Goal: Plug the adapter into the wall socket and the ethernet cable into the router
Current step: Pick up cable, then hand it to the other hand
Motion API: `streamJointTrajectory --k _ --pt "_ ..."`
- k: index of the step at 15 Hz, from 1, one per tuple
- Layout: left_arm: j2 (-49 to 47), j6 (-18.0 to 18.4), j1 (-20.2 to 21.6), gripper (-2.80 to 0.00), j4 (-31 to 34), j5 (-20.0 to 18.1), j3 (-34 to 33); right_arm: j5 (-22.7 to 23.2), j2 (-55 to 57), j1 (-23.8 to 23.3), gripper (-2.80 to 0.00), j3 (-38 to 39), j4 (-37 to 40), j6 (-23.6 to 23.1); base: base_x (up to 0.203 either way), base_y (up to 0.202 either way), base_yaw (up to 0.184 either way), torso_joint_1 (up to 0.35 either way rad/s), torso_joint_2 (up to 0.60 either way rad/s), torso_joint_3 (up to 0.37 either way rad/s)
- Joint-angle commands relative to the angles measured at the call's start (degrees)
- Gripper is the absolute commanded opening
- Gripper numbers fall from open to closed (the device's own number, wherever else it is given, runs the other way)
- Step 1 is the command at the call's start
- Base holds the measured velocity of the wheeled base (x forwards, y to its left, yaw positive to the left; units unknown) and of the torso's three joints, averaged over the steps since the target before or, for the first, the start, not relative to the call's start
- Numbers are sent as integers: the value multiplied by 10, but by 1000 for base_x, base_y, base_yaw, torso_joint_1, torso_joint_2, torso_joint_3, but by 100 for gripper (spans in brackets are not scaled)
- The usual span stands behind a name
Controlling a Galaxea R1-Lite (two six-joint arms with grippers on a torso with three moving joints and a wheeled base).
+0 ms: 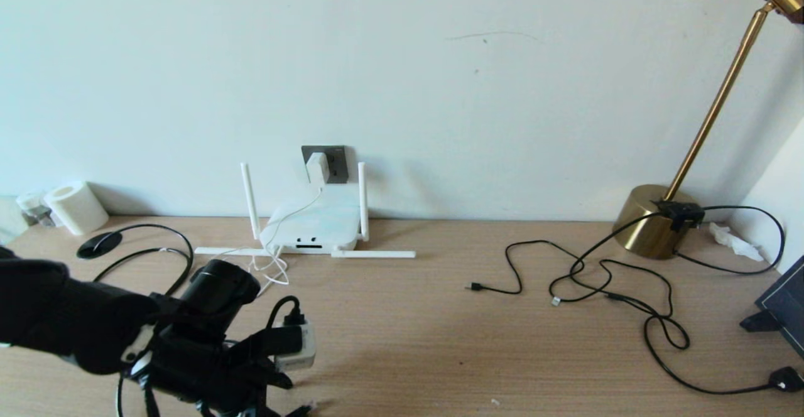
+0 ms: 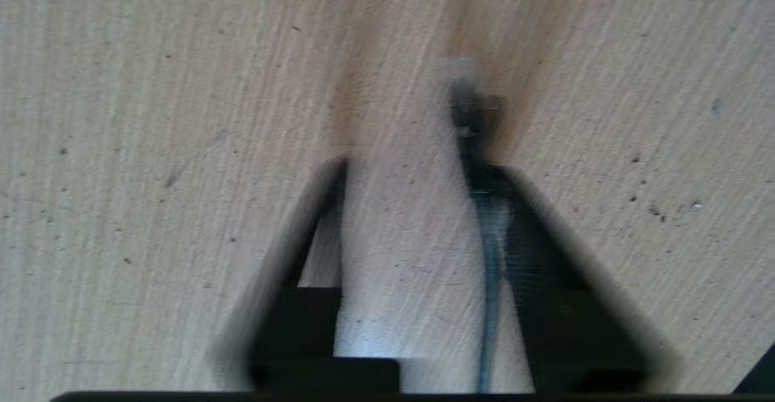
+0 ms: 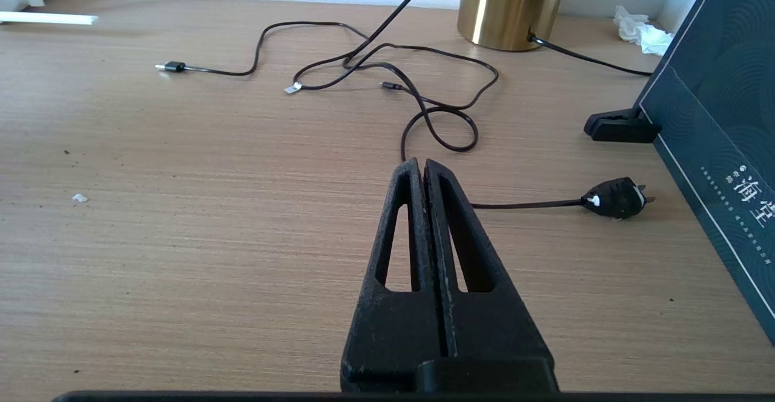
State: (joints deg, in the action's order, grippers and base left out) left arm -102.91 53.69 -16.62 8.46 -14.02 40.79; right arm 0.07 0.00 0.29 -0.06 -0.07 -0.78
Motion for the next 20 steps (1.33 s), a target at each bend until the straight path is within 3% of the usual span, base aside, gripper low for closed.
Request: streamJointTrajectory --k 1,7,10,13,16,18,20 --pt "3 3 -1 -280 2 0 -5 0 1 1 -280 0 0 0 0 0 0 0 0 0" --pt "84 4 -1 -280 0 -4 -17 0 1 1 -280 0 0 0 0 0 0 0 0 0" --pt "145 5 -10 -280 0 -15 60 0 1 1 -280 0 0 0 0 0 0 0 0 0" --pt "168 6 -56 -280 -16 -5 152 0 1 1 -280 0 0 0 0 0 0 0 0 0" --pt "173 7 -125 -280 -48 61 216 0 1 1 -280 -1 2 -6 0 0 0 0 0 0" --pt "173 7 -164 -280 -78 125 224 0 1 0 -280 0 1 -3 0 0 0 0 0 0" --pt "175 8 -195 -280 -120 151 215 -1 1 0 -280 -6 -3 11 0 0 0 0 0 0"
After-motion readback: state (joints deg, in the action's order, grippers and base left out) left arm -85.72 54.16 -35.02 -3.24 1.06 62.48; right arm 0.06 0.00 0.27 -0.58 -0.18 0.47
